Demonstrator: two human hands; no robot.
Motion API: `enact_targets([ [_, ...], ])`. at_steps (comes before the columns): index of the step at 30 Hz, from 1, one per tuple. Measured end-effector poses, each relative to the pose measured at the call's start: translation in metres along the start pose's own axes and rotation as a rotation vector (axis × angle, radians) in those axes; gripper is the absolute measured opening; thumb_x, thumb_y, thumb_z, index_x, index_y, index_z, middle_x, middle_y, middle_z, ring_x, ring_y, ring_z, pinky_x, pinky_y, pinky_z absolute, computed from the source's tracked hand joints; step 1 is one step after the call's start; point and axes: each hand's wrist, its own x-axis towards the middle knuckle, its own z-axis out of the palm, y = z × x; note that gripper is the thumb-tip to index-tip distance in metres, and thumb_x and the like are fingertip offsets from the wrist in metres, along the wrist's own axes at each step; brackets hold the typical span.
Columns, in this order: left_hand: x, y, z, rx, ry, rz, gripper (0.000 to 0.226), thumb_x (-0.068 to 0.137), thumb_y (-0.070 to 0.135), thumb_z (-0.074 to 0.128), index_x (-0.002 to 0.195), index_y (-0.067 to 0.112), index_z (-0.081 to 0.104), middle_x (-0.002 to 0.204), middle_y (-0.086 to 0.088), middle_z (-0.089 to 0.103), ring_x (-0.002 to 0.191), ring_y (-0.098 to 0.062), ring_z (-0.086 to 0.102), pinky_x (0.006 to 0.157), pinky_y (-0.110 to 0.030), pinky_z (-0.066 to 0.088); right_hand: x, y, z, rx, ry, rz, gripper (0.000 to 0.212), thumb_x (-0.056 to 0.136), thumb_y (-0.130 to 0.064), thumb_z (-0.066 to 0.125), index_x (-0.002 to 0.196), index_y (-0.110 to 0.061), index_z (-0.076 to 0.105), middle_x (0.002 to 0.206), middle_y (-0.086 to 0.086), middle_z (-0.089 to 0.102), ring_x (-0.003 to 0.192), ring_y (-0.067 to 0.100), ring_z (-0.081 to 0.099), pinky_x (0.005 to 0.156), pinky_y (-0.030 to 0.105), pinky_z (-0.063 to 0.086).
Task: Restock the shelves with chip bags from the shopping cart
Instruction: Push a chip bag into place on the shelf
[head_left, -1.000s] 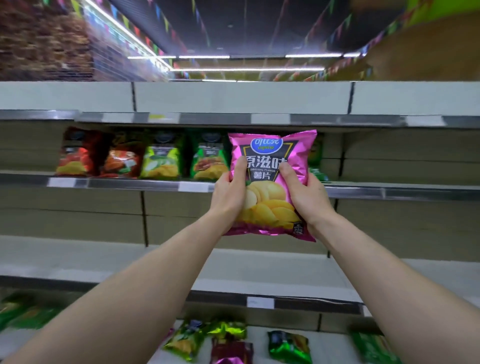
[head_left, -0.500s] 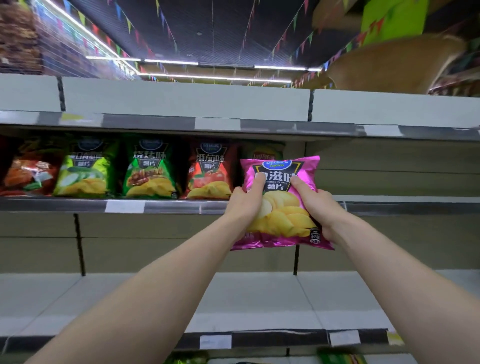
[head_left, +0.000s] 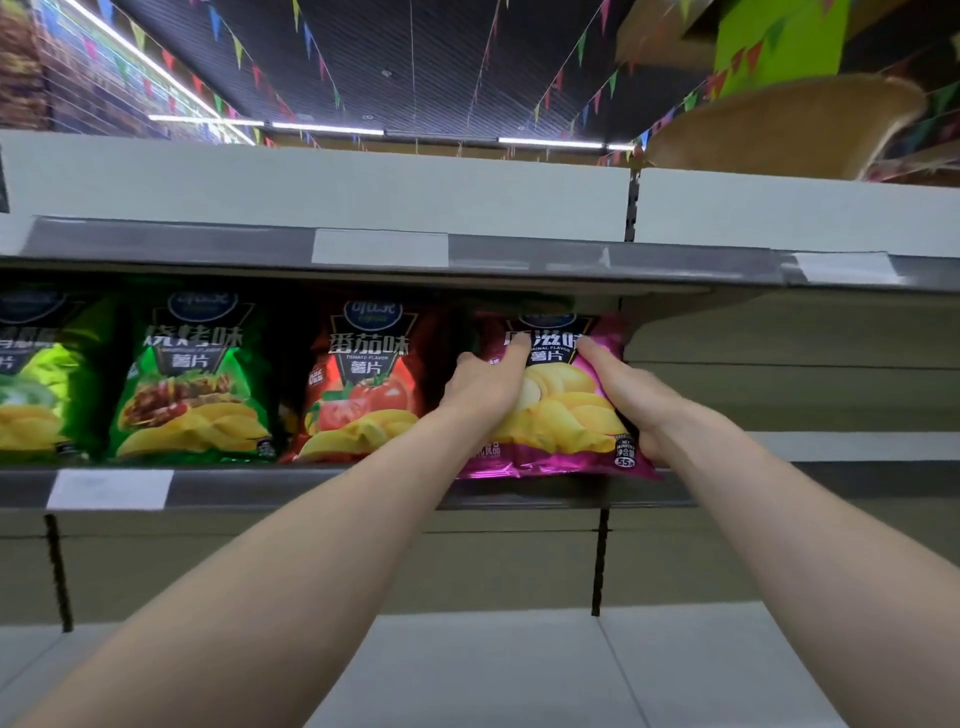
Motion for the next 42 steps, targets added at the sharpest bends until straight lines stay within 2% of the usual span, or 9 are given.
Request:
enact_targets([
  [5, 0.022, -0.003, 0.007, 0.046, 0.119, 0.039, 0.075, 0.092, 0.063, 0.039, 0.141, 0.006, 0.036, 0.139, -0.016, 0.047, 0.127, -0.036, 0.045, 0.102, -0.039, 0.035, 0.032, 0.003, 0.010, -0.046, 0.056, -0.086, 0.072, 0.085, -0.067, 0.049, 0.123, -0.007, 0.057, 0.105, 0.011, 0.069, 0.094, 0.030, 0.067, 0.092, 0.041, 0.053],
  [11, 0.036, -0.016, 0.020, 0.111, 0.305, 0.065, 0.067, 0.095, 0.059, 0.036, 0.144, 0.013, 0.033, 0.125, -0.019, 0.059, 0.118, -0.039, 0.052, 0.094, -0.037, 0.038, 0.059, 0.011, 0.018, -0.148, 0.117, -0.206, 0.066, 0.096, -0.061, 0.036, 0.133, -0.007, 0.050, 0.114, 0.010, 0.053, 0.095, 0.022, 0.045, 0.085, 0.027, 0.032],
  [16, 0.035, -0.022, 0.030, 0.253, 0.379, 0.102, 0.065, 0.097, 0.054, 0.037, 0.147, 0.013, 0.030, 0.122, -0.021, 0.059, 0.114, -0.041, 0.053, 0.089, -0.038, 0.040, 0.068, 0.027, 0.017, -0.292, 0.142, -0.201, 0.043, 0.101, -0.051, 0.030, 0.101, -0.013, 0.049, 0.099, 0.010, 0.052, 0.085, 0.023, 0.045, 0.077, 0.029, 0.033],
  [20, 0.029, -0.025, 0.033, 0.314, 0.366, 0.141, 0.064, 0.099, 0.054, 0.030, 0.147, 0.012, 0.026, 0.126, -0.023, 0.055, 0.115, -0.041, 0.052, 0.090, -0.040, 0.039, 0.063, 0.031, 0.010, -0.414, 0.140, -0.198, 0.062, 0.099, -0.060, 0.022, 0.105, -0.008, 0.056, 0.099, 0.012, 0.053, 0.087, 0.027, 0.049, 0.076, 0.034, 0.038],
  [25, 0.021, -0.019, 0.035, 0.447, 0.479, 0.304, 0.058, 0.099, 0.036, 0.032, 0.151, 0.012, 0.023, 0.138, -0.022, 0.038, 0.123, -0.038, 0.039, 0.098, -0.044, 0.034, 0.047, 0.030, -0.004, -0.650, 0.285, -0.508, 0.050, 0.102, -0.041, 0.037, 0.130, 0.000, 0.048, 0.128, 0.027, 0.050, 0.115, 0.042, 0.046, 0.094, 0.046, 0.038],
  [29, 0.022, -0.021, 0.037, 0.775, 0.588, 0.610, 0.041, 0.089, 0.026, 0.040, 0.117, 0.005, 0.061, 0.101, -0.028, 0.057, 0.089, -0.043, 0.055, 0.076, -0.047, 0.045, 0.039, 0.031, 0.001, -0.930, 0.240, -0.813, 0.042, 0.102, -0.038, 0.038, 0.128, -0.008, 0.052, 0.116, 0.023, 0.053, 0.108, 0.039, 0.047, 0.090, 0.045, 0.036],
  [32, 0.023, -0.028, 0.037, 0.959, 0.626, 0.695, 0.037, 0.081, 0.025, 0.037, 0.089, 0.003, 0.066, 0.078, -0.024, 0.058, 0.069, -0.041, 0.058, 0.059, -0.041, 0.047, 0.038, 0.036, 0.004, -1.031, 0.152, -0.834, 0.046, 0.102, -0.040, 0.034, 0.142, -0.017, 0.041, 0.125, 0.017, 0.048, 0.114, 0.034, 0.043, 0.093, 0.042, 0.035],
  [36, 0.017, -0.030, 0.037, 1.058, 0.607, 0.669, 0.040, 0.077, 0.027, 0.038, 0.095, 0.007, 0.067, 0.085, -0.021, 0.061, 0.074, -0.037, 0.060, 0.061, -0.038, 0.049, 0.034, 0.037, 0.002, -1.062, 0.166, -0.858, 0.048, 0.102, -0.041, 0.034, 0.146, -0.021, 0.035, 0.131, 0.014, 0.043, 0.119, 0.032, 0.039, 0.095, 0.041, 0.034],
  [42, -0.001, -0.019, 0.026, 1.008, 0.649, 0.614, 0.038, 0.084, 0.027, 0.044, 0.110, 0.008, 0.063, 0.104, -0.020, 0.060, 0.088, -0.038, 0.059, 0.072, -0.042, 0.047, 0.022, 0.034, 0.008, -0.957, 0.212, -1.030, 0.041, 0.092, -0.028, 0.058, 0.130, -0.012, 0.058, 0.129, 0.023, 0.053, 0.117, 0.040, 0.049, 0.096, 0.050, 0.039],
])
